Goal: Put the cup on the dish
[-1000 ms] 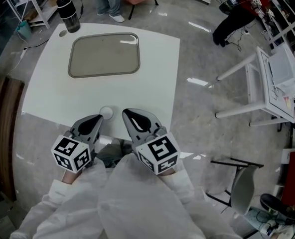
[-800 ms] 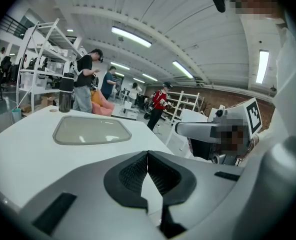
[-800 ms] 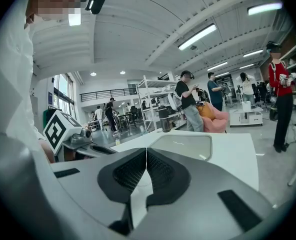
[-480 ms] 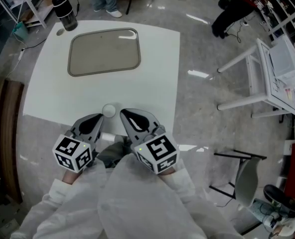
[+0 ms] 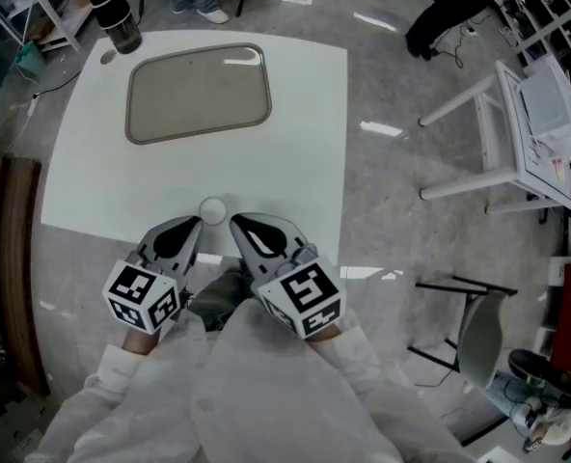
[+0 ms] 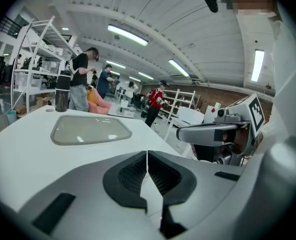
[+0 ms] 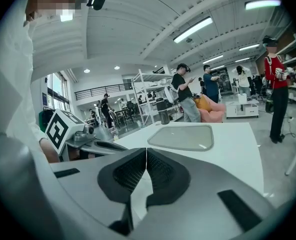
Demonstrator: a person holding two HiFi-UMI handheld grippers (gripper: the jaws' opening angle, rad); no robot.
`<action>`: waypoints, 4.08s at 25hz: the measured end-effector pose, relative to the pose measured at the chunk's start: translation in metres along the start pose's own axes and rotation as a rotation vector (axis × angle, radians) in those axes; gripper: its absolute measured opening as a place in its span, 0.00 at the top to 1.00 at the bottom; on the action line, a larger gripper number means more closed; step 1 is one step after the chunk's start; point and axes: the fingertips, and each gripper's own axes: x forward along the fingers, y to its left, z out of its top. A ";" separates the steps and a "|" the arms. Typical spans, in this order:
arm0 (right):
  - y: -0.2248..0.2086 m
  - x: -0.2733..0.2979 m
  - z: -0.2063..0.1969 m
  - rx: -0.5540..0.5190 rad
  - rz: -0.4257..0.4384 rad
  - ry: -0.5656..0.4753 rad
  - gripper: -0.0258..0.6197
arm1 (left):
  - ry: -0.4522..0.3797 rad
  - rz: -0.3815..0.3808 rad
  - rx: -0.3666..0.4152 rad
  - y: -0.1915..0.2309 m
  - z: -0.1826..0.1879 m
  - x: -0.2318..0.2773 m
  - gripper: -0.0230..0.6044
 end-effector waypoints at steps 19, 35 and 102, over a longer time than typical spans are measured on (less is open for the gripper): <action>-0.014 0.012 -0.033 0.102 -0.024 0.081 0.94 | 0.041 0.008 0.025 0.019 -0.014 0.022 0.73; -0.022 0.020 -0.056 0.153 -0.048 0.117 0.94 | 0.126 -0.081 0.054 0.016 -0.045 0.050 0.51; -0.042 0.022 -0.066 0.177 -0.046 0.135 0.94 | 0.151 -0.009 0.158 0.028 -0.059 0.079 0.53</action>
